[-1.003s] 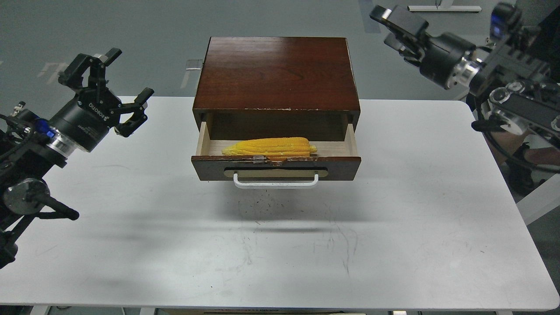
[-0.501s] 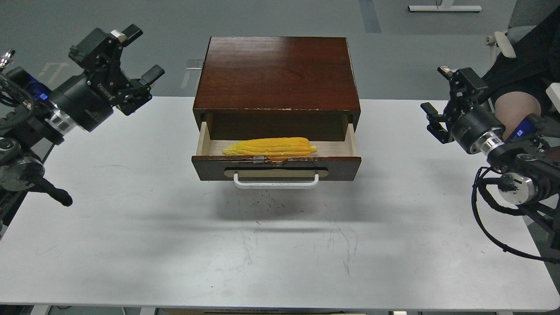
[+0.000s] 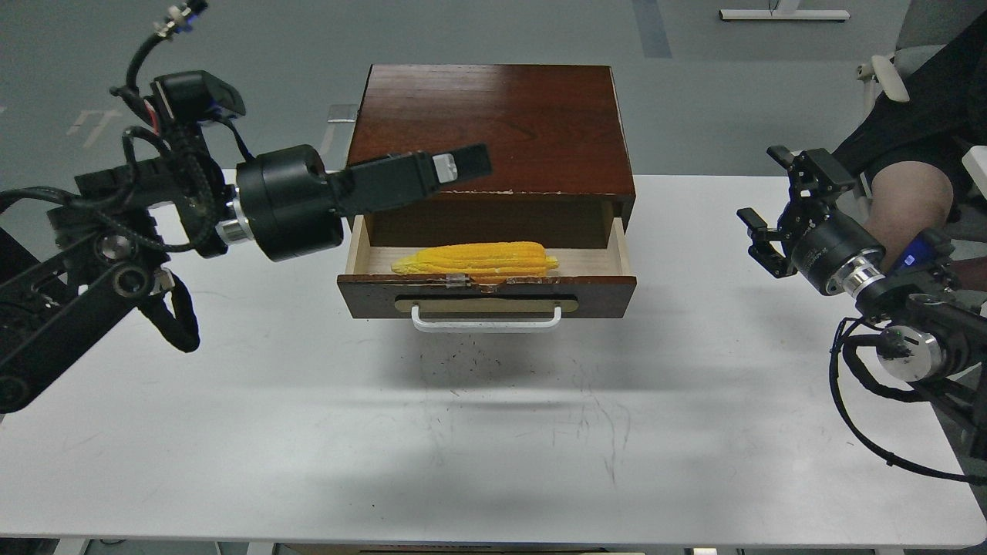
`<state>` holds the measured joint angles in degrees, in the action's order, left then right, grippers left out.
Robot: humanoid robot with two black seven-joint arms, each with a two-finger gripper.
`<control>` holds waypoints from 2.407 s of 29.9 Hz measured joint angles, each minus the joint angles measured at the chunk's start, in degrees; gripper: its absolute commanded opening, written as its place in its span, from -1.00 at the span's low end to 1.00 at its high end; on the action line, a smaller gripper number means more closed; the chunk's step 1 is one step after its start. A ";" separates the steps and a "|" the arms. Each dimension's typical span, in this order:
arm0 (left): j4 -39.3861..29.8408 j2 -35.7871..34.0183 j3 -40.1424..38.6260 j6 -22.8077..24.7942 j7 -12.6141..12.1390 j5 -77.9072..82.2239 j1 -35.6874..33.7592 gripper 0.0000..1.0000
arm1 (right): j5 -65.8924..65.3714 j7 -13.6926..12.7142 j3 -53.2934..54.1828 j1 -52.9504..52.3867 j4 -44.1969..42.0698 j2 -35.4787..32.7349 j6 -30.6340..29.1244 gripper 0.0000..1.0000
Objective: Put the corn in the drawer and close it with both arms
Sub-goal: 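Bring the left gripper down in front of the drawer handle, then push the drawer front with the left gripper into the box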
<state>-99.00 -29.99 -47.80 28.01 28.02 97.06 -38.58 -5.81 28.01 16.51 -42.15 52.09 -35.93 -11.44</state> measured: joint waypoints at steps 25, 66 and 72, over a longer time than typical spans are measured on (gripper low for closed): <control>13.78 2.19 12.31 -0.01 -6.72 -11.38 13.62 -1.00 | -0.08 0.00 -0.08 0.84 0.21 -0.61 -0.07 1.00; 21.19 1.75 8.36 -0.01 -7.12 -16.17 12.69 -1.00 | -0.17 0.00 -0.08 1.77 0.47 -0.57 -0.07 1.00; 22.08 1.97 7.55 -0.01 -7.09 -16.20 12.62 -1.00 | -0.17 -0.01 -0.08 1.84 0.50 -0.62 -0.07 1.00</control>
<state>-76.92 -28.02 -40.24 28.00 20.92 80.86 -25.96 -5.98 28.00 16.43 -40.31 52.58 -36.55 -11.52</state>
